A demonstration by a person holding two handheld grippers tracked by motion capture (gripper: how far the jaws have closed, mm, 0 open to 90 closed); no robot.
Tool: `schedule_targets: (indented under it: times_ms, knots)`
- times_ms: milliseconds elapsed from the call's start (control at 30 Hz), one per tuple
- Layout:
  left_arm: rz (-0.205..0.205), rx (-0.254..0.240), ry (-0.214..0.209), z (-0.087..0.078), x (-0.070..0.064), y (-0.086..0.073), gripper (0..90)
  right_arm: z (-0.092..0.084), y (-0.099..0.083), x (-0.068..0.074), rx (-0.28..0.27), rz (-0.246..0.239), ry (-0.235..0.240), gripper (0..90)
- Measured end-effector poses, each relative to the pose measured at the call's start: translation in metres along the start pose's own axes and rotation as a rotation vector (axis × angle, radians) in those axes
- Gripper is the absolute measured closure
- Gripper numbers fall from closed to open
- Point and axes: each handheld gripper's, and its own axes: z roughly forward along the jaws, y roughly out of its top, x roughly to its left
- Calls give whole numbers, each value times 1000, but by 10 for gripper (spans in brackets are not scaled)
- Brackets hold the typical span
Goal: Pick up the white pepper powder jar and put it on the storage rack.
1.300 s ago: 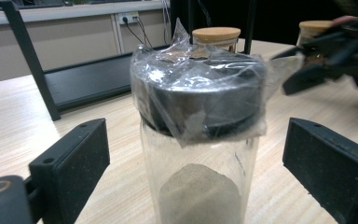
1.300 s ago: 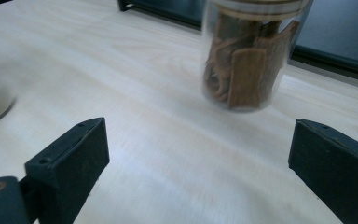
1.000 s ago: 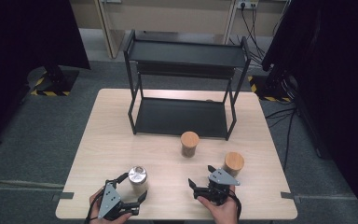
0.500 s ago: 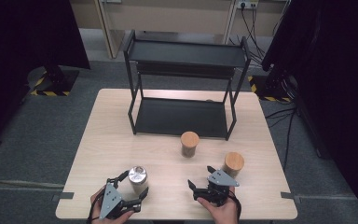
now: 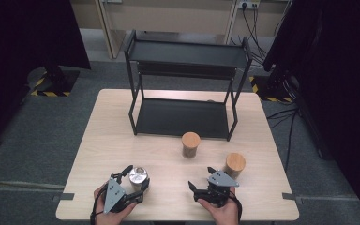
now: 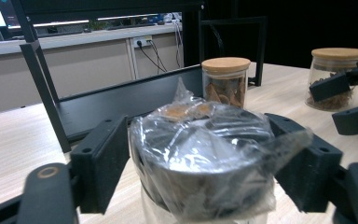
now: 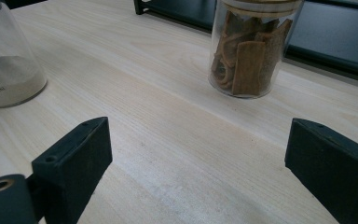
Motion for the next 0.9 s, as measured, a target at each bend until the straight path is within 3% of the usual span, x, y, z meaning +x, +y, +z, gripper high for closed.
schedule_targets:
  times_ms: [300, 400, 900]
  knots:
    - [18, -4, -5, 0, -1, 0, 321, 0, 0, 0, 1, 3, 0, 77]
    - [6, -5, -10, 0, -1, 0, 334, 0, 0, 0, 2, 0, 1, 77]
    - [9, 1, -10, 0, -1, 5, 341, 0, 0, 0, 1, -2, 7, 56]
